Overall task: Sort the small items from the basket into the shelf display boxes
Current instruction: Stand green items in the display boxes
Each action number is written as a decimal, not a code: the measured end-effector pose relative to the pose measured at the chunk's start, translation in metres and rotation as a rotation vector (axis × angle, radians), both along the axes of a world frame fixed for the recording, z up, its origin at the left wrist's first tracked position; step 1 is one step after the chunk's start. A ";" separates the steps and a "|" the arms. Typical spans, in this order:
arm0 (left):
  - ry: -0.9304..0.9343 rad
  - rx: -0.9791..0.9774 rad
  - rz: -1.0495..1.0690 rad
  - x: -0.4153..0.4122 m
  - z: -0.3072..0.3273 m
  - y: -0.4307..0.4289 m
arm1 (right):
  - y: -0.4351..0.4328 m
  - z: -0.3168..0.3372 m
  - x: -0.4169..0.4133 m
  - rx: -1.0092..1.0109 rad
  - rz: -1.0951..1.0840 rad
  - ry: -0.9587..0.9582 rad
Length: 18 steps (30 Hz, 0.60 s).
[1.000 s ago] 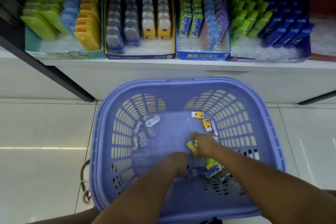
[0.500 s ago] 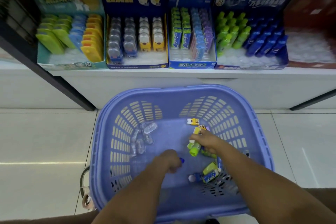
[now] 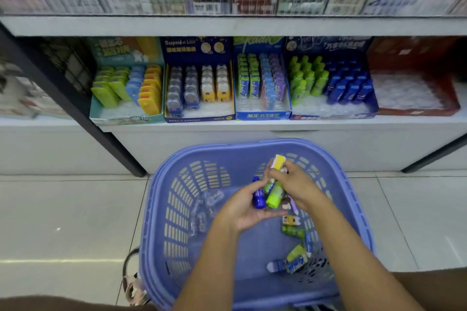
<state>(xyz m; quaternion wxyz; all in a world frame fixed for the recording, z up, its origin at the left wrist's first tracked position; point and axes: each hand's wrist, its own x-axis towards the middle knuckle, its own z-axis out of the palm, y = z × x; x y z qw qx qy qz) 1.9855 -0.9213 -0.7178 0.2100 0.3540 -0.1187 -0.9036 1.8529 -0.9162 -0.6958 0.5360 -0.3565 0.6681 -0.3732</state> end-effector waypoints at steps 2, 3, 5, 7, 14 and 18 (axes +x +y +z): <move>0.047 0.025 0.120 -0.006 0.015 0.007 | 0.000 0.015 0.007 -0.095 -0.016 0.041; 0.054 0.014 0.165 -0.008 0.022 0.009 | 0.000 0.023 0.011 -0.141 -0.015 0.065; 0.056 -0.009 0.233 -0.012 0.036 0.014 | 0.000 0.038 0.020 -0.212 -0.022 0.123; 0.033 -0.013 0.289 -0.018 0.051 0.018 | 0.000 0.048 0.030 -0.279 -0.045 0.185; -0.014 -0.100 0.502 -0.026 0.081 0.020 | 0.003 0.075 0.049 -0.411 -0.127 0.162; -0.026 -0.218 0.539 -0.019 0.091 0.013 | -0.001 0.093 0.053 -0.417 -0.108 0.009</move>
